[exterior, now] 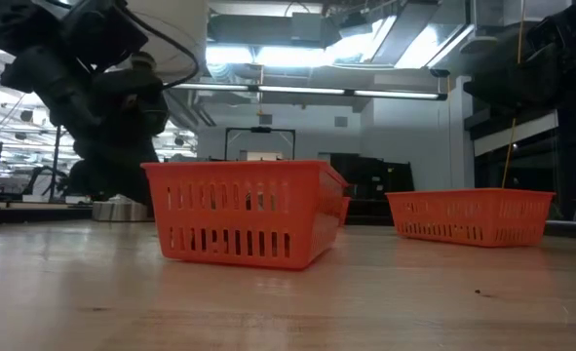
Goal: Pick and place Stapler, Stapler remover, tape
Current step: Put the gray staple remover into the bottom orange bin
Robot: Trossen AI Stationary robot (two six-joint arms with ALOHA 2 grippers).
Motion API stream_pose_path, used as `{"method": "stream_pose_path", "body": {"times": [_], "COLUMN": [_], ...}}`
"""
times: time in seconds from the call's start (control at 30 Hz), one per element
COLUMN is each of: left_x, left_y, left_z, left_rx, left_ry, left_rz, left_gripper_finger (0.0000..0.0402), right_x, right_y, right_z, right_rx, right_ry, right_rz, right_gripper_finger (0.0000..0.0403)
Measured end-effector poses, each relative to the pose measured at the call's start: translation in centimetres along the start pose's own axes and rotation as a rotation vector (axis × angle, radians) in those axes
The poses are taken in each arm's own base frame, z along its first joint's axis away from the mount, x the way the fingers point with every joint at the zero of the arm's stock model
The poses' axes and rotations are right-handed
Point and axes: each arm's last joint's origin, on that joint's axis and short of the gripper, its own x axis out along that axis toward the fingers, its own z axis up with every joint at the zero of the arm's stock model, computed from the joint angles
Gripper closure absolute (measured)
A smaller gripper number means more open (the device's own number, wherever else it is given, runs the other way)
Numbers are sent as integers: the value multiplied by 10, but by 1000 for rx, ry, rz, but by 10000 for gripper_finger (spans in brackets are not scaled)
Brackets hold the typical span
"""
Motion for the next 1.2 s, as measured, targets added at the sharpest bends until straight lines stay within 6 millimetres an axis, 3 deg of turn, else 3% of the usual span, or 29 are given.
{"method": "stream_pose_path", "body": {"times": [0.4, 1.2], "left_x": [1, 1], "left_y": [4, 3], "left_z": [6, 5], "left_rx": [26, 0], "left_ry": [17, 37], "left_rz": [-14, -38], "left_gripper_finger": [275, 396], "right_x": [0, 0], "right_y": [0, 0], "right_z": [0, 0], "right_rx": [0, 0], "right_ry": [0, 0], "right_rz": [0, 0], "right_gripper_finger": [279, 279]}}
